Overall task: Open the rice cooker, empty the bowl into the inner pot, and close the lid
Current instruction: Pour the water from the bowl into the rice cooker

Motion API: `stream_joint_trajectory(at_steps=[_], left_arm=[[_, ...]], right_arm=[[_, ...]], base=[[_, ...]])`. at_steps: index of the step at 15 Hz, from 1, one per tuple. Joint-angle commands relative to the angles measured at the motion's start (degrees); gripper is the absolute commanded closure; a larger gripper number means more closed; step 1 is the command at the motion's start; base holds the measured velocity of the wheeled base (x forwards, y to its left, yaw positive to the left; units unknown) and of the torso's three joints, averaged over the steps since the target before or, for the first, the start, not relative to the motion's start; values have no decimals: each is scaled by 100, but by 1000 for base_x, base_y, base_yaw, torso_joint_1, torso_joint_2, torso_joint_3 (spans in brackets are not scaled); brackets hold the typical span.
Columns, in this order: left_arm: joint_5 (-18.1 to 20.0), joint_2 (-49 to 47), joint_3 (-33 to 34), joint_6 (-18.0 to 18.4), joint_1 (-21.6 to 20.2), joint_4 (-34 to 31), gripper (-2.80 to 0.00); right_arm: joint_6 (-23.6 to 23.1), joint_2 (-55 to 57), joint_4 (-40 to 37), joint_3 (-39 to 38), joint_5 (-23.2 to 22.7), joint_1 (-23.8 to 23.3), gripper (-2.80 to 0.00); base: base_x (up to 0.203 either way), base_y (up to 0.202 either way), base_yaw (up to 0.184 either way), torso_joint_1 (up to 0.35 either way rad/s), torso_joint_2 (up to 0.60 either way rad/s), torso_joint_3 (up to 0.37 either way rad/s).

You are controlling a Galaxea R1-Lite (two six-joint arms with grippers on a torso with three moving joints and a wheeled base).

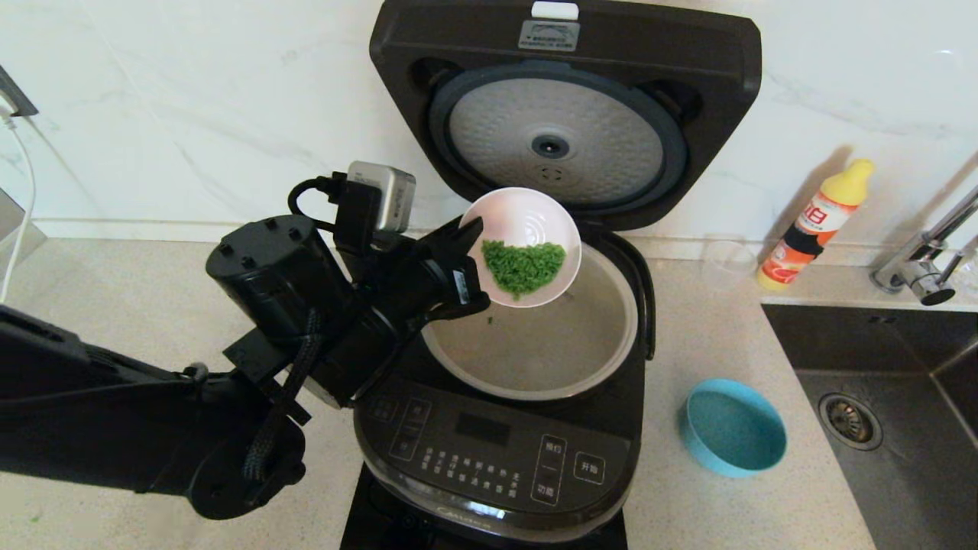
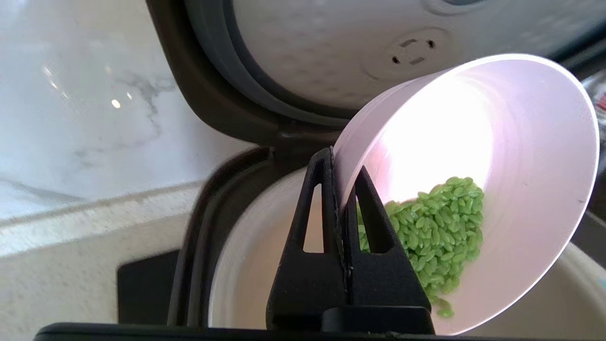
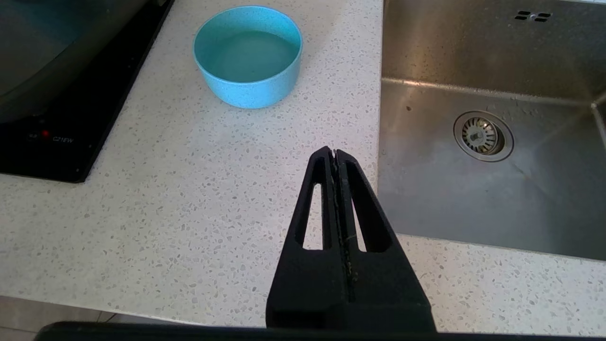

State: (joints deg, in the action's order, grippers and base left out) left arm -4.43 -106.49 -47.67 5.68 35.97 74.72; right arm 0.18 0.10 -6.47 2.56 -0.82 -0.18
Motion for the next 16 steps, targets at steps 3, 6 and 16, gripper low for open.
stream_joint_trajectory(at_steps=[3,6,16], left_arm=[[-21,-348,-260,252,-111,174,0],[-80,-355,-481,466,-238,320,0],[-85,-397,-647,841,-266,1142,0]], right_arm=[[-1,-1,-3,-1,0,1,0],[-1,-1,-3,-1,3,1,0],[-1,-1,-3,-1,-2,1,0]], base=[[0,0,0,0,0,0],[0,0,0,0,0,0],[0,0,0,0,0,0]])
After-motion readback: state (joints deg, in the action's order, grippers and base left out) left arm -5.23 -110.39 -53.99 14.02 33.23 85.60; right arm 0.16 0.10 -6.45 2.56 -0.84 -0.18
